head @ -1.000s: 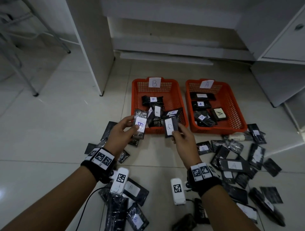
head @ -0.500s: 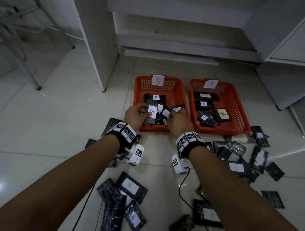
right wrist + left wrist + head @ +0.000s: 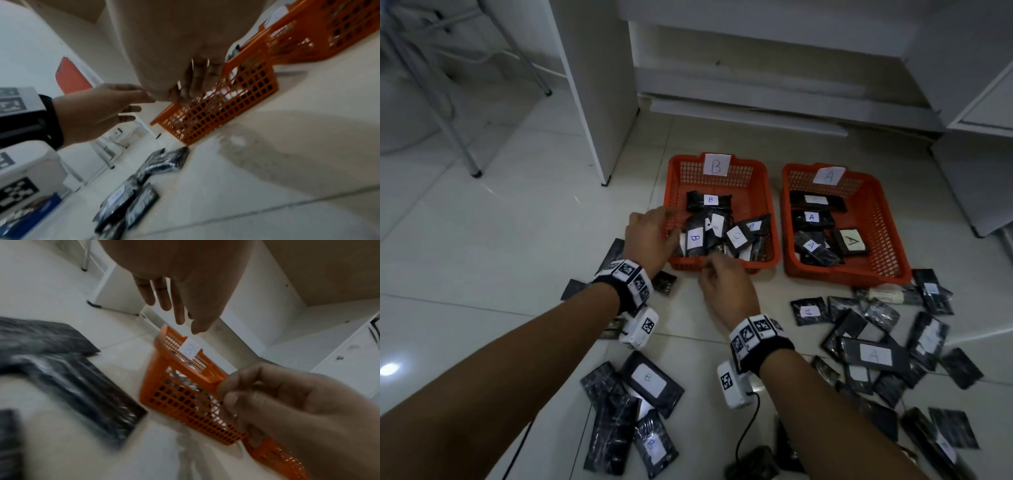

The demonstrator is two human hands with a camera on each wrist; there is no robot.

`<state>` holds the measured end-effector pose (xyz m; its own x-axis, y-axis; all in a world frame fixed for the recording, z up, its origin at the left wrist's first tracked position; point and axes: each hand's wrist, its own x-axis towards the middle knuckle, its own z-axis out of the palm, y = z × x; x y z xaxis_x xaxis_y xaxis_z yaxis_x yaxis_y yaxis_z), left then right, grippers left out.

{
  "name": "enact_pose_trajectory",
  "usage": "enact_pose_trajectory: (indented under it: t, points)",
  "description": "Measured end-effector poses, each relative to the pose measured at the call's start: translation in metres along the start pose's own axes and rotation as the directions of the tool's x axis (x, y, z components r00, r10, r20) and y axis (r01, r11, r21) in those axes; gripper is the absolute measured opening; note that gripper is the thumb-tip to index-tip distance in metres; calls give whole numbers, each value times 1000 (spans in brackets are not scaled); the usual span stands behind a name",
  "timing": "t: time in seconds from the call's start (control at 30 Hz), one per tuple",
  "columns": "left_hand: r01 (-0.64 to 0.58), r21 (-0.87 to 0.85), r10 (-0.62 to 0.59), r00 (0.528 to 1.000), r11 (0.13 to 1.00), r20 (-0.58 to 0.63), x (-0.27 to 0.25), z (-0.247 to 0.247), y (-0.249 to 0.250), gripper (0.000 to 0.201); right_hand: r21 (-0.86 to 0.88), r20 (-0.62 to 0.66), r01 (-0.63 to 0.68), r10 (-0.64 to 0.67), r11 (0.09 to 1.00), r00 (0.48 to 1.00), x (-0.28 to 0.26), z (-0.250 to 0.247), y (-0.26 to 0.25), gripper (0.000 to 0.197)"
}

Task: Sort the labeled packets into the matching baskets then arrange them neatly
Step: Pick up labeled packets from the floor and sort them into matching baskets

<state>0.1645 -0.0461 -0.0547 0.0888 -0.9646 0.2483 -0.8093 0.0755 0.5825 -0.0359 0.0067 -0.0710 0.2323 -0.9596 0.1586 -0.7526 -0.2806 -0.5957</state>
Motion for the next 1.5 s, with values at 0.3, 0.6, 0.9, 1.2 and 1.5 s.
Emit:
enact_pose_trajectory:
  t: [0.3,0.6,0.9,1.2,1.5]
  points:
    - [166,58,-168,985,985,48,-52,-38,-85,26,-220,434,131,-23,967,901,21,69,-39,51]
    - [214,343,-273,952,915,135,-66,-33,-100,37,-120,262,-51,81,991,962,-1,69,-39,22]
    - [304,526,-469,857,794,213,-51,-8,-89,78,525,205,-370,307,767,929,-44,26,-25,17]
    - [225,14,-225,969,974,103,-72,-32,-66,24,774,196,-331,293,540,936,-49,-24,-29,20]
    - [407,-526,-418,902,747,105,-117,-76,-30,19,798,172,-323,321,509,931,-49,-40,-29,20]
